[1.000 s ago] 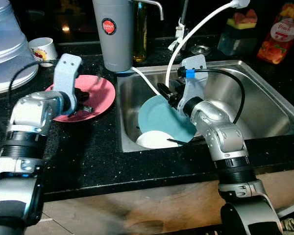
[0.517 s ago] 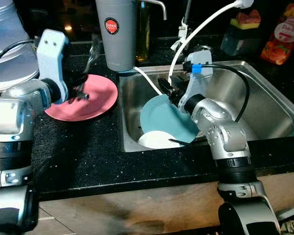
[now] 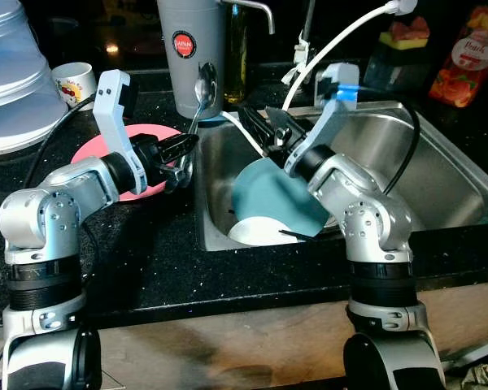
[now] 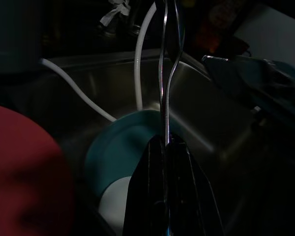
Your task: Kitchen organization
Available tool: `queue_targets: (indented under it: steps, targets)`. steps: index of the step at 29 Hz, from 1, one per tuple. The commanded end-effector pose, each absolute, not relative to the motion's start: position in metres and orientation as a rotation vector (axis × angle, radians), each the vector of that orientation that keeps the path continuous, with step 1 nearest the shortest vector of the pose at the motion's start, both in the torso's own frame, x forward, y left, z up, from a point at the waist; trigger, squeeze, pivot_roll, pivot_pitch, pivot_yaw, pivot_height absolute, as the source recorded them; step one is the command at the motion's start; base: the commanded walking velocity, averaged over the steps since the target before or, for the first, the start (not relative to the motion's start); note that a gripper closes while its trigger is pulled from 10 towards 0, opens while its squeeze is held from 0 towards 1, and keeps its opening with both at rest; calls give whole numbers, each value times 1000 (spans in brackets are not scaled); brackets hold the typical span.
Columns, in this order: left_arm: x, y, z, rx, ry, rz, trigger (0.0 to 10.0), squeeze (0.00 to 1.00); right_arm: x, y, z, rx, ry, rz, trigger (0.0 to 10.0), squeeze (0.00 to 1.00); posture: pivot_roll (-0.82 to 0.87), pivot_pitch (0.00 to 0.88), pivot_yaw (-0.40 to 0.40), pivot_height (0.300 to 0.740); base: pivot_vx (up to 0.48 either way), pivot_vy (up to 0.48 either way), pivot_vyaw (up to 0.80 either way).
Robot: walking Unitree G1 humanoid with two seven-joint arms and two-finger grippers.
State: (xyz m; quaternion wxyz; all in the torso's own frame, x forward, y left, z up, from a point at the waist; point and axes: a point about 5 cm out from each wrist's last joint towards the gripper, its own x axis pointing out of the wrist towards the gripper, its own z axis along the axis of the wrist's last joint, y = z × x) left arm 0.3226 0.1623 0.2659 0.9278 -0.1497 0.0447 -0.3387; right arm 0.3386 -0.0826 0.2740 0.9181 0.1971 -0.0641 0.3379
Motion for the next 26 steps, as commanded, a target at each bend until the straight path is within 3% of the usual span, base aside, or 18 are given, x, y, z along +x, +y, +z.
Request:
queue_targets:
  steps: [1,5,6,8,9,17,20,22,23,24,26]
  targets:
    - [319,159,265,-326,92,-710,0,0,333,-78,280,445,-138,758,10000,1000,4,38,35,740,0,0,0]
    - [318,152,264,-338,94,-728,0,0,328,-70,274,389,-86,797,10000,1000,4,37,35,740,0,0,0]
    - [317,148,264,-346,95,-745,0,0,327,-67,270,370,-56,800,10000,282,5,39,36,740,0,0,0]
    - [317,146,264,-348,96,-752,0,0,328,-67,269,369,-50,800,10000,282,5,39,36,740,0,0,0]
    - [316,144,265,-357,96,-762,0,0,328,-66,268,373,-40,799,10000,0,5,39,36,740,0,0,0]
    - [312,138,265,-371,97,-791,0,0,326,-65,267,378,-8,800,10000,0,6,39,37,740,0,0,0]
    - [321,152,262,-314,110,-662,0,0,327,-66,268,372,-8,782,10000,0,7,39,35,740,0,0,0]
    - [335,174,253,-133,146,-479,0,0,330,-69,267,377,-6,756,10000,0,9,39,32,740,0,0,0]
    - [335,174,253,-133,146,-479,0,0,330,-69,267,377,-6,756,10000,0,9,39,32,740,0,0,0]
    - [345,196,252,-9,158,-338,0,0,332,-71,267,368,0,736,10000,0,9,39,32,740,0,0,0]
    - [348,203,254,15,154,-293,0,0,333,-72,266,362,3,730,10000,0,5,41,36,740,0,0,0]
